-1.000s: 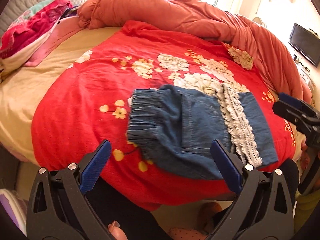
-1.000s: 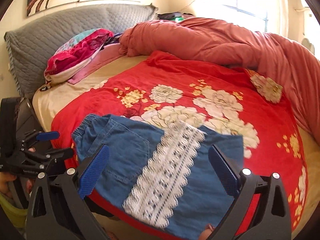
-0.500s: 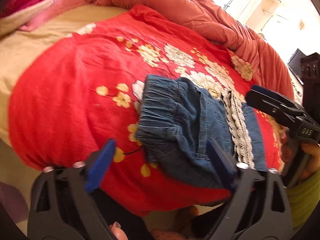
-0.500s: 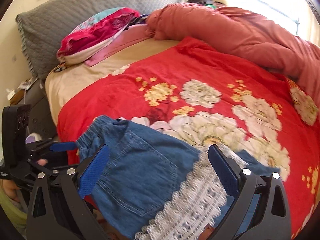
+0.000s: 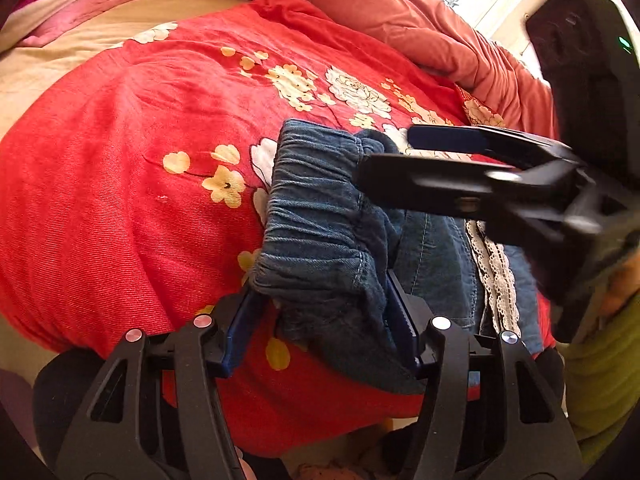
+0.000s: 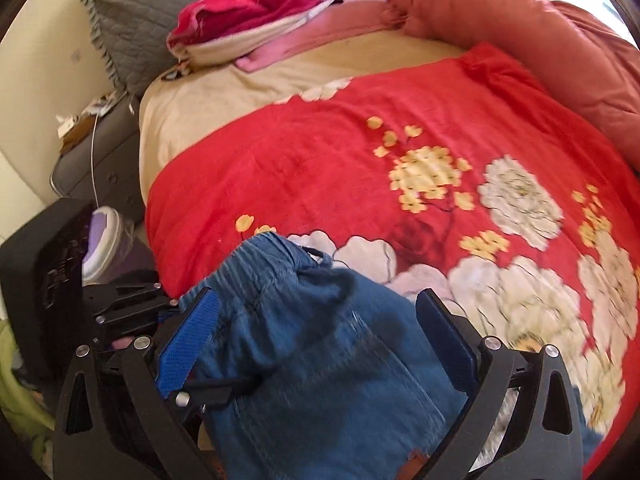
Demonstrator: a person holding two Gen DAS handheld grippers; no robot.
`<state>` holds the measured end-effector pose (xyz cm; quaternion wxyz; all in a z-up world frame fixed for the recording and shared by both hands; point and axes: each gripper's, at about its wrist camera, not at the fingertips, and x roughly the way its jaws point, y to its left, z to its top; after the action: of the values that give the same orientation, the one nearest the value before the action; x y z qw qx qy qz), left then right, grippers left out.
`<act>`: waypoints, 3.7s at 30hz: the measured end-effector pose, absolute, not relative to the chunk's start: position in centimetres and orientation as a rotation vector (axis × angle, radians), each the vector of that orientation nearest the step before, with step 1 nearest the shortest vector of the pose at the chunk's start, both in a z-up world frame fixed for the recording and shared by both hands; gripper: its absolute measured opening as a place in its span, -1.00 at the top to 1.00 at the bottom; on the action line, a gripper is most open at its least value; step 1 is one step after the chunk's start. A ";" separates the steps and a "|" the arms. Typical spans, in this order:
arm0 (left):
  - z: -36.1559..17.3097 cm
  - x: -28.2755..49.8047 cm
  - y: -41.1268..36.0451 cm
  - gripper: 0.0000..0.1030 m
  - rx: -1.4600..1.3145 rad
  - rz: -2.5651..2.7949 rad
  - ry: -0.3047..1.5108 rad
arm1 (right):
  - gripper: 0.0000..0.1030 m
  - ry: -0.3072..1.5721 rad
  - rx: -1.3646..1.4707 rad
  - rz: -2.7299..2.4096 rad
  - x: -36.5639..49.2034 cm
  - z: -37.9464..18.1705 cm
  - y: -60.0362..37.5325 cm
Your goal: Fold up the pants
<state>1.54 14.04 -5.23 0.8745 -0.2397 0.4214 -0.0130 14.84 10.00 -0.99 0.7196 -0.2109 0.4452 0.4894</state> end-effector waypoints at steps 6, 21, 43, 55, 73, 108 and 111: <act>-5.4 1.8 14.4 -0.02 -0.506 -0.034 0.877 | -0.61 1.075 -0.445 1.170 15.7 -3.7 12.1; -3.6 1.3 14.2 -0.53 -0.558 -0.093 0.783 | 0.27 0.980 -0.094 1.353 16.1 -0.2 5.5; 0.8 6.1 2.7 -0.05 -0.468 -0.210 0.837 | 0.29 0.746 0.146 1.330 18.3 2.8 -11.1; 0.8 7.9 -3.0 -0.05 -0.420 -0.270 0.858 | 0.06 0.713 0.258 1.256 20.0 0.8 -17.8; -1.5 5.9 -8.1 -0.06 -0.284 -0.425 0.942 | -0.46 0.735 0.136 0.981 17.9 0.0 -22.1; 0.9 3.6 -6.3 -0.32 -0.308 -0.400 0.891 | -0.52 0.746 0.094 0.696 13.4 -1.6 -23.2; 2.0 2.9 -4.3 -0.37 -0.326 -0.361 0.844 | -0.52 0.720 0.119 0.698 12.0 -0.9 -23.7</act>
<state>2.92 -4.35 1.99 0.8836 -0.1567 0.4057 -0.1733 11.97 -23.67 -0.95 0.8753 0.0569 0.3449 0.3341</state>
